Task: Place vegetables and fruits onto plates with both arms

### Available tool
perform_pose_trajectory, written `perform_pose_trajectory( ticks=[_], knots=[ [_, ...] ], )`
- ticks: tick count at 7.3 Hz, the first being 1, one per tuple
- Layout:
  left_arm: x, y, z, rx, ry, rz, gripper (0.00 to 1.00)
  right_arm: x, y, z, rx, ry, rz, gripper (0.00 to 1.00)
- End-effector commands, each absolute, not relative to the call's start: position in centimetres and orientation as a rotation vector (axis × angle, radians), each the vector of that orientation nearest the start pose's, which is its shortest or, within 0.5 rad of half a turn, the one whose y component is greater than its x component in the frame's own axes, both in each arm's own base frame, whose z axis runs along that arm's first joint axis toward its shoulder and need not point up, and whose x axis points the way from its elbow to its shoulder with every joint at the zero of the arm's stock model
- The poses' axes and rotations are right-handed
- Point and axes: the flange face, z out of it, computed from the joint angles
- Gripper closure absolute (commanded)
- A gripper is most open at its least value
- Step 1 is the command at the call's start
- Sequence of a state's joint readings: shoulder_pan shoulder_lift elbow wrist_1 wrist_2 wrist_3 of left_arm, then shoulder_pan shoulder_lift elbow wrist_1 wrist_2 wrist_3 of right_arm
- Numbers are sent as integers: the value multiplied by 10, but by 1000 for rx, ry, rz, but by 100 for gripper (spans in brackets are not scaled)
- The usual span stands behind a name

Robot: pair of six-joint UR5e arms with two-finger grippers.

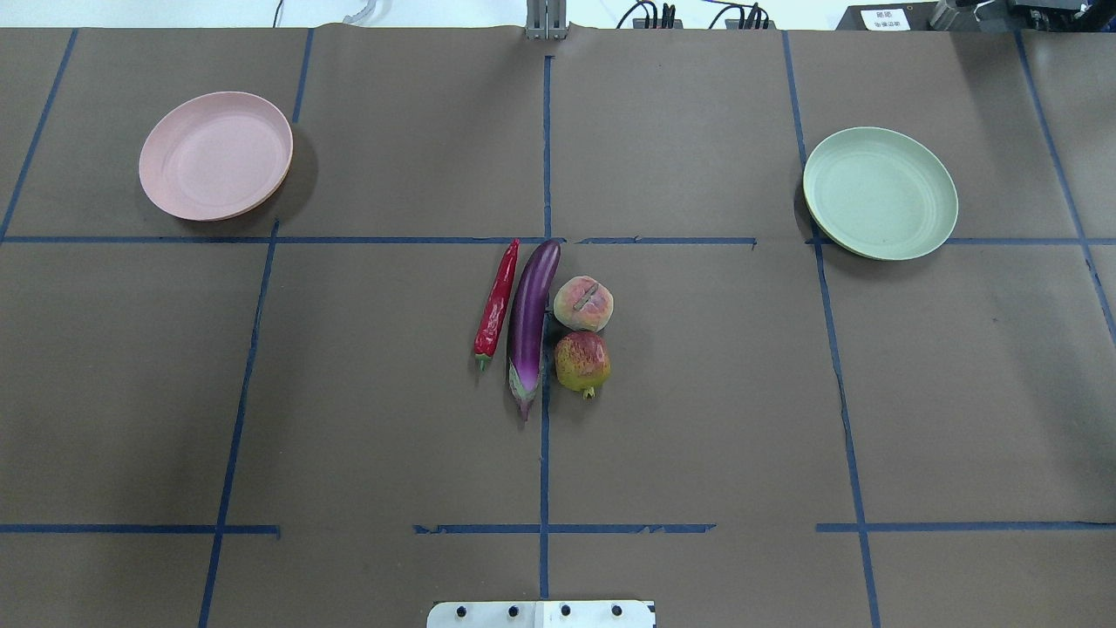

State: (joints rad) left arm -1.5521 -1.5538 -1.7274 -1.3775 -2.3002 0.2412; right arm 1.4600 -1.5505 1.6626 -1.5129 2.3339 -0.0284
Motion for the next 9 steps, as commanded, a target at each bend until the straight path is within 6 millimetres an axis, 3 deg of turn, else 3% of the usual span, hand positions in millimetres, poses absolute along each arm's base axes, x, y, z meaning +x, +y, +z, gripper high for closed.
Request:
perform_pose_trajectory(
  ticks=[1,2,4,5,7,8,9],
  knots=[
    [-57,-478,612,30,730,230,0,-74,-538,523,146,-818,-224,0],
    [-55,-478,613,27,730,235,0,-115,-550,479,148,-844,-198,0],
    [-54,-479,611,30,730,239,0,-234,-557,378,146,-854,-125,0],
    [-54,-478,612,29,731,239,0,-305,-539,340,148,-834,-82,0],
    [-54,-478,612,28,731,237,0,-441,-481,266,173,-818,15,0],
    [-54,-477,612,27,732,237,0,-488,-446,244,194,-818,48,0],
    [-54,-477,615,22,730,235,0,-521,-419,228,202,-826,69,0]
  ],
)
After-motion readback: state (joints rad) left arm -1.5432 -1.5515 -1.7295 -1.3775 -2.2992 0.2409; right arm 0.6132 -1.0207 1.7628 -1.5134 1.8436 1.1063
